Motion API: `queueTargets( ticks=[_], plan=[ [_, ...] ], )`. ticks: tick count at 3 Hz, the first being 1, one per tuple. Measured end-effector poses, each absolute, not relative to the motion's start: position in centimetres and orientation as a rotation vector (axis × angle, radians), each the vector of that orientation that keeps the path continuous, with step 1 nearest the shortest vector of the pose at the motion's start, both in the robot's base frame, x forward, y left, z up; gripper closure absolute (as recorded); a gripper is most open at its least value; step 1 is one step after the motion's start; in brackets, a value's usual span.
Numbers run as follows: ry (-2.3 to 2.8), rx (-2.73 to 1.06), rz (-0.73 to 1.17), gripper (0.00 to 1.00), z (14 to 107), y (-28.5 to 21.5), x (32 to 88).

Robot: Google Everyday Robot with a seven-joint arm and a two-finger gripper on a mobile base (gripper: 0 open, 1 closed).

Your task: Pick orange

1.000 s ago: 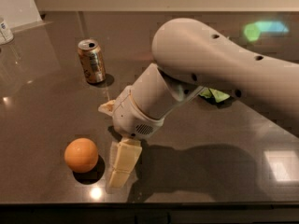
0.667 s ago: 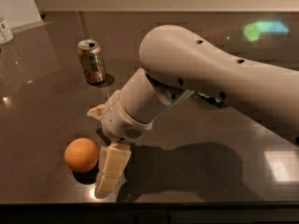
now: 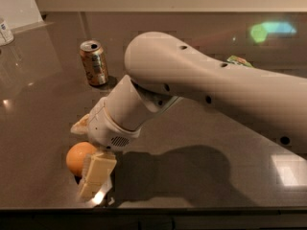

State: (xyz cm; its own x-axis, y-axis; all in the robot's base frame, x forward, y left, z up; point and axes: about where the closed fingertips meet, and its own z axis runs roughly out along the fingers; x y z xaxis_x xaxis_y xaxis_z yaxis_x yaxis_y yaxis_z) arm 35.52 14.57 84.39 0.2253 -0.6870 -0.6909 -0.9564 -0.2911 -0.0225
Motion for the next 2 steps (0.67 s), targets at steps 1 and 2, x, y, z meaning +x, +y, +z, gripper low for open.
queueTargets(
  ticks=[1,2],
  plan=[
    [1.509,-2.052,0.815,0.41,84.53,14.81,35.8],
    [1.509,-2.035,0.803,0.65,85.37,14.21,36.76]
  ],
)
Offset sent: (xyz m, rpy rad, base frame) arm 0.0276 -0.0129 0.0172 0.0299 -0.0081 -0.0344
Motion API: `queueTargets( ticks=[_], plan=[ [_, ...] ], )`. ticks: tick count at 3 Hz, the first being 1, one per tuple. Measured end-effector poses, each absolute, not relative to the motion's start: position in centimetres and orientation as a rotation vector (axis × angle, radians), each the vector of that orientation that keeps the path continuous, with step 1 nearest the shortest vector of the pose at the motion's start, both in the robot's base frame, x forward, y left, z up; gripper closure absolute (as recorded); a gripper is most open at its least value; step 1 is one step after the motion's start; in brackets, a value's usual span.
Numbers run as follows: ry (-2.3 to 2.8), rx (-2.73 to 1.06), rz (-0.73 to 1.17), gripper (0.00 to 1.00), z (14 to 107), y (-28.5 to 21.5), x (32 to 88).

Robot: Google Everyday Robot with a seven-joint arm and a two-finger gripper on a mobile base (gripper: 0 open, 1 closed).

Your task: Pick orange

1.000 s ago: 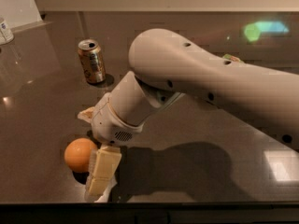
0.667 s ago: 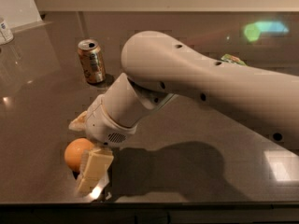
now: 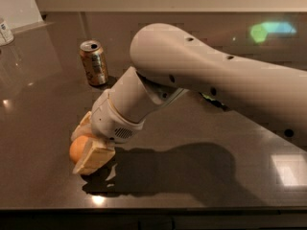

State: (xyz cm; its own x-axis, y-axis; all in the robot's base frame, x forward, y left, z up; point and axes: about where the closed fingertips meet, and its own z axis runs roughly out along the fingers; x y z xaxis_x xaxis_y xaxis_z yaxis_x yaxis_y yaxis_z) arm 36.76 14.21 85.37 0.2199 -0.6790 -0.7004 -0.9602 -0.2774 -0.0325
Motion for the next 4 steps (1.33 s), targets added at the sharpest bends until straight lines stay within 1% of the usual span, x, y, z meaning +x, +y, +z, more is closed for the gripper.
queueTargets(
  ticks=[1,2,4],
  plan=[
    [1.506,-2.014,0.78,0.87,87.7,13.3,38.6],
    [1.515,-1.971,0.775,1.0,90.8,11.8,41.5],
    [1.497,-1.903,0.727,1.0,97.5,8.6,46.3]
  ],
)
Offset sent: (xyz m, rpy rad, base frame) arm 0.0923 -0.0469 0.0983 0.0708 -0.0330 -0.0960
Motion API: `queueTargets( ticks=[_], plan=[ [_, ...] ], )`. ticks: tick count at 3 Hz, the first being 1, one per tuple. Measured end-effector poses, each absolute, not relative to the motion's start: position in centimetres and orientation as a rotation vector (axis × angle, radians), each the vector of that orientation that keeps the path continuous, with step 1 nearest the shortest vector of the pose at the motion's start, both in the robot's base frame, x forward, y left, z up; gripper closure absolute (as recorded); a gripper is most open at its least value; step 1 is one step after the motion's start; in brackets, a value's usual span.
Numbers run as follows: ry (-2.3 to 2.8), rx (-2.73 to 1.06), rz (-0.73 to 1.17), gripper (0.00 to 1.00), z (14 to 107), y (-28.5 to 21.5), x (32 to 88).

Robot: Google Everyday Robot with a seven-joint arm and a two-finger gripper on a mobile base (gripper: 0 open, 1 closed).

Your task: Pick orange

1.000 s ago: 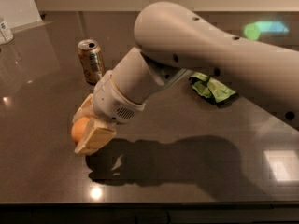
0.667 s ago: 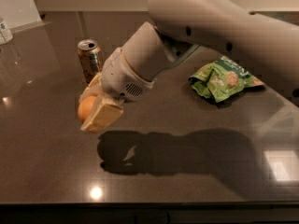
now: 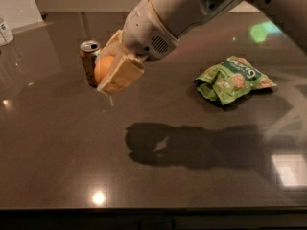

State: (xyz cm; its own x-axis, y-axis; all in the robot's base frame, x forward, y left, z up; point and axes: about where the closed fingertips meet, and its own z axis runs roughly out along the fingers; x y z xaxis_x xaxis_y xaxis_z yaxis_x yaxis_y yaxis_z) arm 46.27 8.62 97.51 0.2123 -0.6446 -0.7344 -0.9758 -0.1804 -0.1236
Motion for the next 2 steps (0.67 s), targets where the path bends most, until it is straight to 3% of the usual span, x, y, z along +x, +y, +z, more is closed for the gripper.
queueTargets(
  ticks=[1,2],
  plan=[
    [1.515,-1.881,0.694,1.0,98.99,6.36,47.91],
    [1.509,-1.883,0.69,0.82,99.23,6.53,47.76]
  ],
)
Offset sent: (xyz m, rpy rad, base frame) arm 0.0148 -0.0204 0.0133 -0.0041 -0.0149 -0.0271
